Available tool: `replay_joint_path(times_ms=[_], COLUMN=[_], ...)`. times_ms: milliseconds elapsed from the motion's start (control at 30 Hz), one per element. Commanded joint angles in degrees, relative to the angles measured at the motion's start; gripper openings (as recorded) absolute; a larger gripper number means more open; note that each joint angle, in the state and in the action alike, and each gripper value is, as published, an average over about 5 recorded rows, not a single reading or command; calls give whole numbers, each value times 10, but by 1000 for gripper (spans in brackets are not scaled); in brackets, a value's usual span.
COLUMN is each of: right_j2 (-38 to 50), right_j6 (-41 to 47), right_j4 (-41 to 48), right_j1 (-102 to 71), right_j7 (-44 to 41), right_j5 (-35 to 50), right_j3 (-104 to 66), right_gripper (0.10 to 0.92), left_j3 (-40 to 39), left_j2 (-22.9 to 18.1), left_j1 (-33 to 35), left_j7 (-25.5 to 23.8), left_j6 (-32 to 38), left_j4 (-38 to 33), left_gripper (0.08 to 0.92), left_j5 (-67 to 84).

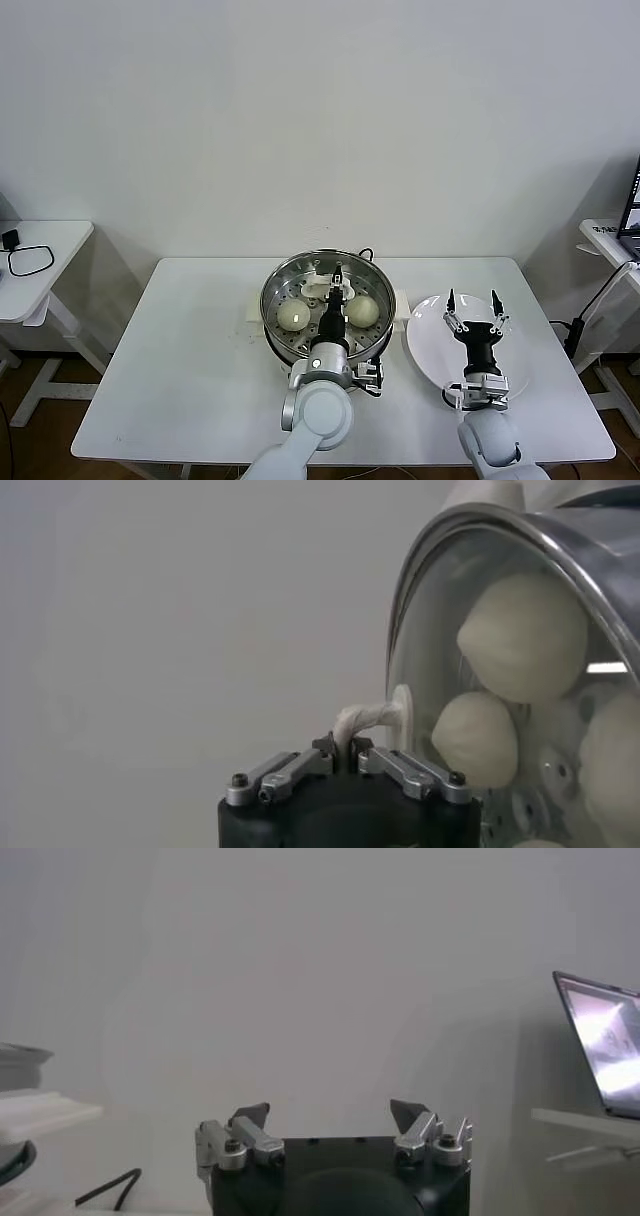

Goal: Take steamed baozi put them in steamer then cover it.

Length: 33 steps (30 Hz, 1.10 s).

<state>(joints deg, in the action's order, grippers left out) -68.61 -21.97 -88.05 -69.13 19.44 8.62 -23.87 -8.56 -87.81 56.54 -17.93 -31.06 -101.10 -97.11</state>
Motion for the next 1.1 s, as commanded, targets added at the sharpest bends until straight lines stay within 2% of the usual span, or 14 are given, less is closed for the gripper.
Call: replay_joint_path(times_ms=[33, 200, 467, 600, 667, 733, 867, 1000, 1100], right_j2=[-1, -4, -7, -5, 0, 6, 12, 15, 16], right_j6=[-1, -3, -2, 3, 16, 31, 51, 58, 65], right_j4=[0, 0, -4, -11, -20, -31, -47, -56, -64], right_j1=[-2, -2, -1, -6, -13, -22, -34, -44, -51], right_j7=[-1, -1, 2, 0, -4, -8, -14, -30, -42], right_j5=[-7, -16, -16, -12, 2, 22, 41, 68, 96], right_j3=[1, 4, 11, 12, 14, 17, 19, 21, 21], right_gripper=[823, 823, 823, 823, 823, 823, 823, 823, 823], left_j3=[2, 0, 4, 33, 62, 105, 225, 321, 371], left_j2=[6, 29, 91, 117, 127, 134, 151, 174, 178], left_j1=[9, 31, 85, 106, 111, 108, 95, 95, 91], left_j7=[0, -3, -2, 12, 43, 97, 210, 254, 276], left_j6=[-1, -4, -7, -14, -28, -44, -44, -15, 23], left_j4=[-26, -79, -171, -237, -268, -285, -272, -228, -166], left_gripper=[321, 459, 691, 789, 815, 821, 823, 823, 823], left_j5=[11, 32, 75, 169, 267, 388, 617, 782, 868])
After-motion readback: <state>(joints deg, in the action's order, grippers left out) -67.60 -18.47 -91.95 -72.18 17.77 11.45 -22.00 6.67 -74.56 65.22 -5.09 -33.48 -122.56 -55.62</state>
